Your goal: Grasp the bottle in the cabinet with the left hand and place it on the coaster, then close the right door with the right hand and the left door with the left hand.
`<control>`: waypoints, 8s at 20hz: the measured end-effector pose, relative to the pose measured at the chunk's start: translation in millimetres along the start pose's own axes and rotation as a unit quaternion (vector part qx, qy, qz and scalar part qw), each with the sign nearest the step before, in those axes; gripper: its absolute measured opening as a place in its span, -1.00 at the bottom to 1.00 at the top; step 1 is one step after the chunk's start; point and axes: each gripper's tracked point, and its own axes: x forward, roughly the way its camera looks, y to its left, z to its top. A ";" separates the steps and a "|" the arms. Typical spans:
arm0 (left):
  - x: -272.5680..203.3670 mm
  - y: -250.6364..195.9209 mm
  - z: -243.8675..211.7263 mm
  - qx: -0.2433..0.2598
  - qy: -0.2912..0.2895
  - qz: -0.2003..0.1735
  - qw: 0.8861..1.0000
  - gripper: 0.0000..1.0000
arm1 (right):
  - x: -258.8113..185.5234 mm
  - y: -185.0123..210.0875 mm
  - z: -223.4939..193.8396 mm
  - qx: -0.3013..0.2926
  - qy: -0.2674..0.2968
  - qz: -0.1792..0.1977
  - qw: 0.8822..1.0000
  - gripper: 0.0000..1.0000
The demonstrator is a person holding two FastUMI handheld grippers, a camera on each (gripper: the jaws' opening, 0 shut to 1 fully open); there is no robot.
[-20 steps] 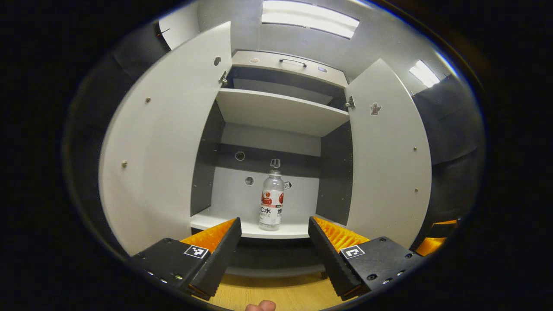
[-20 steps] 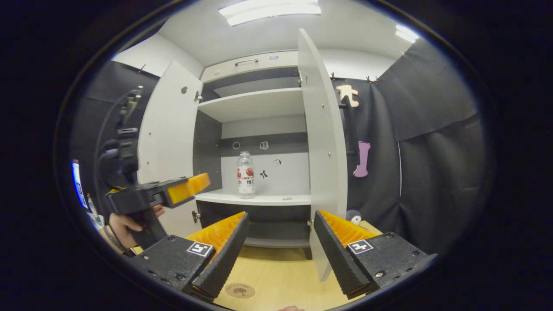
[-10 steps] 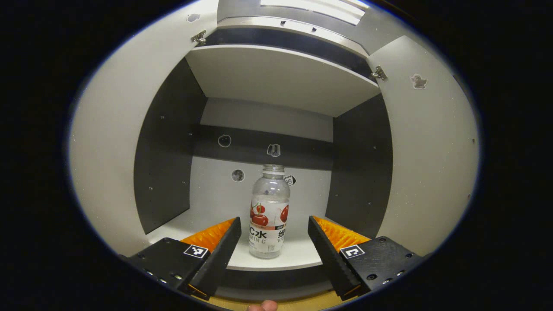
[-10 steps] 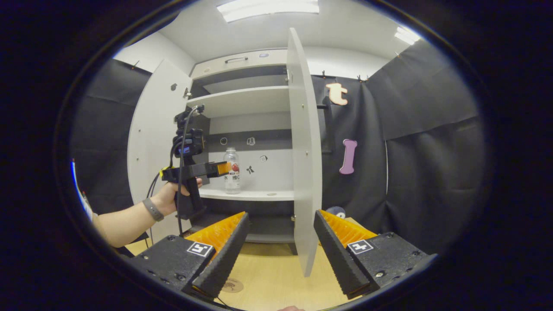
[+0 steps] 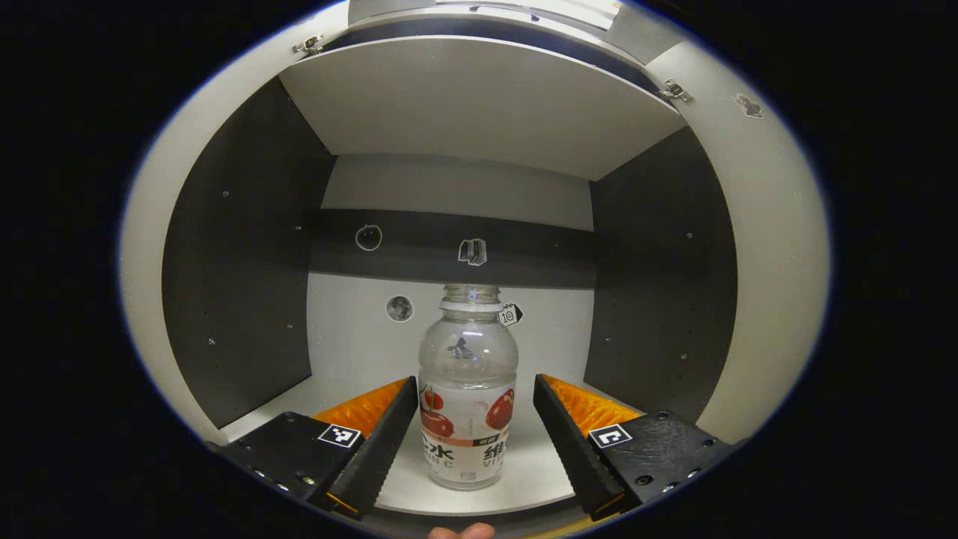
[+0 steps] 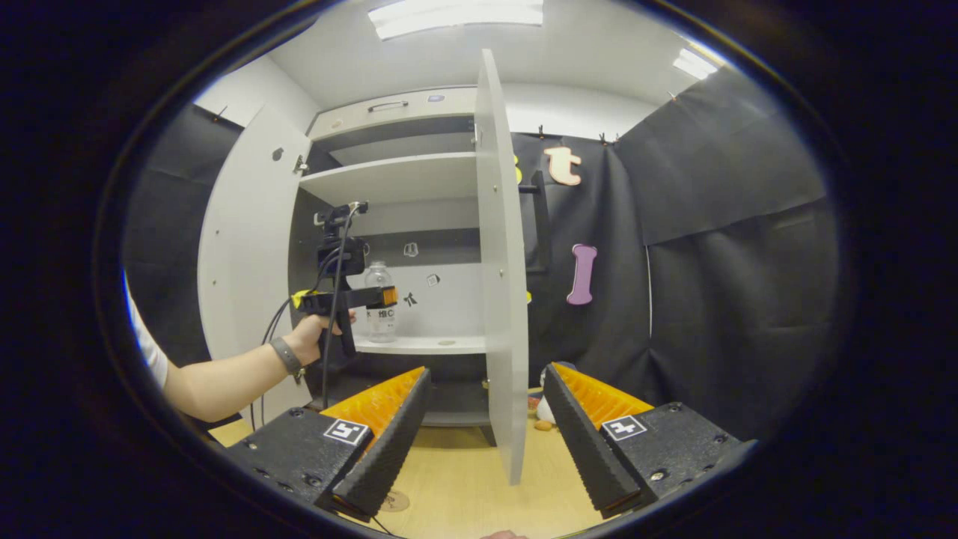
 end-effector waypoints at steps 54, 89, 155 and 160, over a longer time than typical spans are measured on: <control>-321.7 -70.0 -270.1 0.025 0.035 -0.066 0.997 0.87 | 8.6 44.3 13.6 -0.019 0.042 0.116 0.992 0.96; -321.6 -12.3 -50.7 -0.003 -0.002 -0.003 1.000 0.88 | 13.7 7.2 37.4 0.026 -0.036 0.075 0.996 0.86; -348.2 31.9 -42.8 0.000 -0.010 0.052 0.999 0.88 | 18.8 10.3 13.2 0.002 -0.055 0.029 0.998 0.94; -355.8 29.0 -14.0 -0.036 -0.036 0.027 0.998 0.93 | 8.4 18.9 -10.3 0.000 -0.029 0.037 0.999 0.94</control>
